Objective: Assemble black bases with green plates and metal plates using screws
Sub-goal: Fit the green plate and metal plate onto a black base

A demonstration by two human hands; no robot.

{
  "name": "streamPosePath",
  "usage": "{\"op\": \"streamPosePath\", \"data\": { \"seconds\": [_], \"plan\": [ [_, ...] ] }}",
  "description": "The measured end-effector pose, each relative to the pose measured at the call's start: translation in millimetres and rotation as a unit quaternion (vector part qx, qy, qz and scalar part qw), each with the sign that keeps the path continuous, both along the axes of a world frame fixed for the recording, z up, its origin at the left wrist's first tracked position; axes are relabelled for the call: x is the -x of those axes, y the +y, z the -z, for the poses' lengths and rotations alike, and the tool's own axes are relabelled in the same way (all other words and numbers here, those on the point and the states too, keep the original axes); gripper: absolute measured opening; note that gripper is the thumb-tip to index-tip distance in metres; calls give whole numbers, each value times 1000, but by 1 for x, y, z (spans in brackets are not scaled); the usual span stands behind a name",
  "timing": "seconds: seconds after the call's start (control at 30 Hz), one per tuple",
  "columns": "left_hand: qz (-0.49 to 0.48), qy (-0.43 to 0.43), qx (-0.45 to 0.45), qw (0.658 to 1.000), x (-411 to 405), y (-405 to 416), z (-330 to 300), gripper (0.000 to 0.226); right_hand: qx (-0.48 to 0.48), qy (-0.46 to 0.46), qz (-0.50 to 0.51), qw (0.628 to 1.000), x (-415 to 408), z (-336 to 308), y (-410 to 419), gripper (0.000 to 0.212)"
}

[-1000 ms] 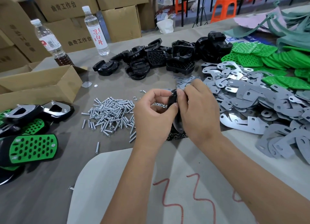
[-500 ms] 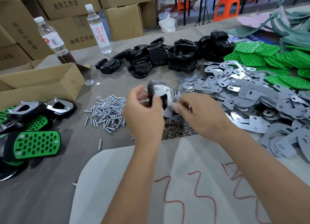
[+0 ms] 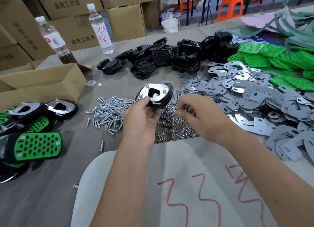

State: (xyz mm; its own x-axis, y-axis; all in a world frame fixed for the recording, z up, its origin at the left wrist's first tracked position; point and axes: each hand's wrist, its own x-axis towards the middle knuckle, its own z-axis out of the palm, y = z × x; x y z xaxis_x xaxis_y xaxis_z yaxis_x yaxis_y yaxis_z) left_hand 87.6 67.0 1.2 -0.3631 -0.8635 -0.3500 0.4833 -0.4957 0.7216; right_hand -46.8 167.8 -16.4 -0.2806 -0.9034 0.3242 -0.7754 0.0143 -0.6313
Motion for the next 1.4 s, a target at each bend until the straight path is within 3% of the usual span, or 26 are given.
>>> {"op": "streamPosePath", "data": {
  "seconds": [0.17,0.3,0.5,0.73,0.93,1.23,1.4],
  "plan": [
    [20,-25,19,999,1,3,3,38,103,-214,58,970,4,-1,-1,15],
    [48,-42,51,997,0,7,6,44,160,-287,56,943,1,-2,0,13],
    [84,-30,101,991,0,11,7,63,200,-215,55,954,-8,-1,-1,12],
    [71,-89,142,983,3,13,12,60,179,-118,30,976,-8,-1,-1,9],
    [89,-100,121,984,1,10,13,27,148,-131,-22,980,-2,0,0,10],
    [100,-85,107,985,2,10,14,36,166,-133,0,977,-3,2,-4,8],
    [107,-71,85,988,1,10,14,34,152,-219,-20,964,0,0,0,11]
  ]
}}
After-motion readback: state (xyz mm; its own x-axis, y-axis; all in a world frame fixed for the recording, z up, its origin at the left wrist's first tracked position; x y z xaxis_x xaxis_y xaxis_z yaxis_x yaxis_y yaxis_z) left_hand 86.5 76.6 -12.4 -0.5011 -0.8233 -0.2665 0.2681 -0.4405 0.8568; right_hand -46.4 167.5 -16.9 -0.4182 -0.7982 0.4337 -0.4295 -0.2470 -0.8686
